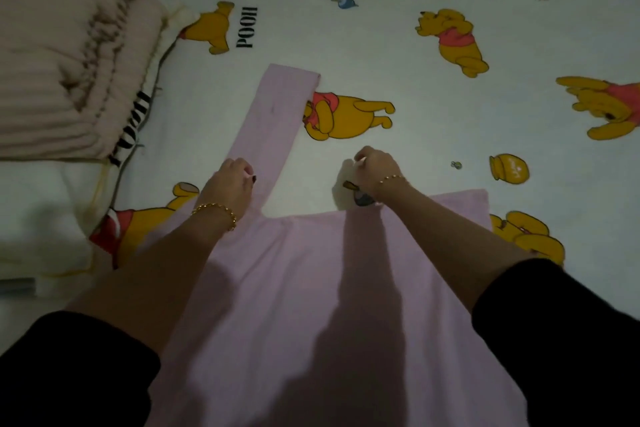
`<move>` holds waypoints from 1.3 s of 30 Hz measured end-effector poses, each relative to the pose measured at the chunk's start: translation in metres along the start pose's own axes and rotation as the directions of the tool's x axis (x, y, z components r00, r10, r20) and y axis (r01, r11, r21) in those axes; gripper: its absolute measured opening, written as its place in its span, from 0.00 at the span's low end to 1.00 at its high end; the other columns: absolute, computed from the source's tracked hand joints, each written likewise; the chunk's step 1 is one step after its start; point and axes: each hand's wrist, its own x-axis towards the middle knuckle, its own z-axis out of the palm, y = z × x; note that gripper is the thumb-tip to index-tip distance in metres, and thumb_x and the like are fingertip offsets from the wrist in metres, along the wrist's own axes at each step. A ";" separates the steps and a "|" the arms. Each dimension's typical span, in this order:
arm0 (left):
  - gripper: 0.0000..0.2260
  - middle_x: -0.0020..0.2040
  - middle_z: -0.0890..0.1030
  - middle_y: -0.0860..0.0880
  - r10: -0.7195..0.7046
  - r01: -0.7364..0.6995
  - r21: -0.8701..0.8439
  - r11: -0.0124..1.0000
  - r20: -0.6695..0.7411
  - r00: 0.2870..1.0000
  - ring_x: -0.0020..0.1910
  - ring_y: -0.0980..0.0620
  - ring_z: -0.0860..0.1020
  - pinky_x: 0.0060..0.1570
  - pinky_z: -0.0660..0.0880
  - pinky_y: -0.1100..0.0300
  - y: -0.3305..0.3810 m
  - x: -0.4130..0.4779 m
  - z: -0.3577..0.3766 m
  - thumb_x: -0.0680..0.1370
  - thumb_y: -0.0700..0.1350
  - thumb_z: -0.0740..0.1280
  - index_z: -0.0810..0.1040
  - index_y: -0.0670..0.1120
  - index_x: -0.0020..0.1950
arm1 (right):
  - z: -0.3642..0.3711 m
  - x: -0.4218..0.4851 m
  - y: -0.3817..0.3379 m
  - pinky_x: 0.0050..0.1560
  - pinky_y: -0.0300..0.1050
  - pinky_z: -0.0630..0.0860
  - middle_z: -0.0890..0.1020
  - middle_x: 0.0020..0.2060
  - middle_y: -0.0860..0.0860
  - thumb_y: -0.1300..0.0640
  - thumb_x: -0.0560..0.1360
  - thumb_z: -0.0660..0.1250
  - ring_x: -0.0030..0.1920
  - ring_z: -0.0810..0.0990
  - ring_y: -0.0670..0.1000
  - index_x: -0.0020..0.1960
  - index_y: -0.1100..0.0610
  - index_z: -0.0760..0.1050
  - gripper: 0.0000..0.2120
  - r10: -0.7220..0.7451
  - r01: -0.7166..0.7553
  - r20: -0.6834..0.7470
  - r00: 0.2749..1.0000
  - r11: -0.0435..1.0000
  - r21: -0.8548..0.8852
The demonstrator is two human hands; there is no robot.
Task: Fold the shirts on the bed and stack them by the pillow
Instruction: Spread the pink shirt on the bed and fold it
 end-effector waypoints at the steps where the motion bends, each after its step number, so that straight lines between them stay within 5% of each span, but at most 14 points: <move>1: 0.10 0.55 0.74 0.39 -0.037 0.037 -0.004 0.999 -0.025 0.999 0.52 0.39 0.75 0.50 0.71 0.49 -0.009 0.008 -0.004 0.80 0.41 0.57 0.75 0.40 0.56 | 0.008 0.010 -0.019 0.58 0.47 0.72 0.77 0.60 0.59 0.60 0.76 0.63 0.60 0.75 0.59 0.63 0.60 0.72 0.16 0.022 -0.021 -0.006 1.000 0.995 0.100; 5: 0.15 0.59 0.76 0.38 -0.195 0.194 -0.059 0.979 -0.016 0.981 0.59 0.38 0.73 0.59 0.71 0.47 -0.045 0.038 -0.001 0.77 0.44 0.64 0.74 0.40 0.62 | 0.040 0.052 -0.072 0.59 0.53 0.75 0.77 0.58 0.58 0.56 0.77 0.63 0.58 0.76 0.60 0.62 0.60 0.73 0.16 0.208 -0.220 0.081 0.975 0.836 0.503; 9: 0.26 0.65 0.73 0.40 -0.324 0.354 -0.218 0.910 0.161 0.932 0.64 0.40 0.71 0.65 0.68 0.49 -0.046 0.060 0.008 0.77 0.50 0.66 0.65 0.41 0.71 | 0.045 0.088 -0.099 0.55 0.58 0.77 0.78 0.46 0.58 0.59 0.74 0.67 0.48 0.79 0.59 0.42 0.60 0.74 0.05 0.281 -0.320 0.190 0.941 0.551 0.771; 12: 0.28 0.64 0.74 0.43 -0.338 0.410 -0.338 0.847 0.253 0.907 0.62 0.43 0.73 0.64 0.69 0.51 -0.035 0.081 0.009 0.76 0.52 0.66 0.63 0.43 0.72 | 0.037 0.110 -0.111 0.50 0.55 0.78 0.77 0.44 0.56 0.63 0.72 0.71 0.42 0.77 0.56 0.52 0.61 0.71 0.12 0.265 -0.298 0.223 0.938 0.287 0.910; 15: 0.18 0.57 0.76 0.48 -0.324 0.445 -0.413 0.795 0.331 0.886 0.54 0.48 0.75 0.57 0.70 0.59 -0.025 0.100 0.011 0.77 0.53 0.66 0.73 0.44 0.61 | 0.029 0.128 -0.114 0.47 0.51 0.80 0.80 0.42 0.56 0.58 0.72 0.71 0.41 0.80 0.55 0.54 0.60 0.75 0.12 0.234 -0.331 0.299 0.925 0.111 0.937; 18: 0.15 0.50 0.81 0.47 -0.297 0.452 -0.509 0.733 0.359 0.885 0.49 0.45 0.79 0.56 0.74 0.54 -0.017 0.116 0.011 0.73 0.60 0.66 0.80 0.48 0.45 | 0.017 0.139 -0.113 0.41 0.45 0.79 0.82 0.39 0.56 0.50 0.75 0.68 0.38 0.81 0.53 0.51 0.57 0.77 0.12 0.125 -0.376 0.379 0.917 -0.045 0.925; 21: 0.32 0.50 0.83 0.47 -0.321 0.527 -0.599 0.604 0.422 0.848 0.51 0.42 0.80 0.59 0.74 0.48 -0.019 0.130 0.014 0.57 0.74 0.68 0.82 0.49 0.46 | 0.005 0.146 -0.110 0.51 0.51 0.77 0.83 0.41 0.57 0.46 0.74 0.68 0.41 0.80 0.57 0.48 0.59 0.79 0.15 0.044 -0.413 0.413 0.910 -0.026 0.911; 23: 0.38 0.47 0.84 0.46 -0.331 0.570 -0.627 0.531 0.466 0.820 0.48 0.42 0.81 0.56 0.75 0.50 -0.017 0.138 0.014 0.54 0.74 0.71 0.83 0.47 0.50 | -0.003 0.150 -0.112 0.56 0.53 0.76 0.83 0.41 0.57 0.48 0.74 0.69 0.42 0.80 0.57 0.47 0.59 0.78 0.13 0.004 -0.418 0.418 0.908 0.014 0.908; 26: 0.13 0.36 0.80 0.47 -0.302 0.498 -0.653 0.571 0.396 0.867 0.36 0.50 0.77 0.36 0.73 0.66 -0.002 0.141 0.002 0.72 0.51 0.72 0.79 0.41 0.38 | -0.020 0.161 -0.116 0.53 0.52 0.78 0.81 0.44 0.57 0.55 0.74 0.69 0.42 0.80 0.56 0.49 0.59 0.78 0.08 0.025 -0.340 0.340 0.940 0.005 0.940; 28: 0.09 0.34 0.76 0.46 -0.301 0.427 -0.695 0.578 0.305 0.904 0.34 0.50 0.73 0.32 0.69 0.64 0.000 0.145 -0.005 0.76 0.43 0.67 0.76 0.42 0.37 | -0.032 0.169 -0.119 0.52 0.51 0.78 0.80 0.44 0.57 0.57 0.75 0.68 0.42 0.78 0.55 0.50 0.58 0.77 0.06 0.020 -0.270 0.271 0.962 -0.048 0.962; 33: 0.08 0.39 0.78 0.46 -0.309 0.323 -0.749 0.579 0.165 0.937 0.38 0.48 0.75 0.36 0.69 0.60 -0.005 0.158 -0.022 0.80 0.46 0.62 0.77 0.42 0.48 | -0.075 0.188 -0.127 0.43 0.45 0.80 0.81 0.43 0.57 0.59 0.75 0.67 0.40 0.80 0.55 0.50 0.61 0.77 0.07 0.032 -0.145 0.149 0.988 -0.103 0.984; 37: 0.08 0.39 0.77 0.46 -0.270 0.265 -0.735 0.624 0.116 0.956 0.37 0.49 0.74 0.35 0.68 0.61 -0.008 0.168 -0.030 0.80 0.46 0.62 0.76 0.43 0.48 | -0.101 0.212 -0.135 0.44 0.47 0.78 0.79 0.42 0.55 0.71 0.75 0.56 0.42 0.78 0.55 0.59 0.57 0.72 0.17 0.127 0.020 -0.013 0.992 -0.051 0.998; 39: 0.07 0.40 0.77 0.47 -0.268 0.263 -0.722 0.640 0.111 0.957 0.36 0.51 0.74 0.35 0.68 0.61 -0.010 0.170 -0.025 0.80 0.46 0.62 0.76 0.44 0.48 | -0.096 0.223 -0.126 0.36 0.42 0.78 0.79 0.37 0.54 0.72 0.75 0.54 0.36 0.79 0.52 0.57 0.57 0.73 0.17 0.210 0.031 -0.030 0.977 -0.004 1.000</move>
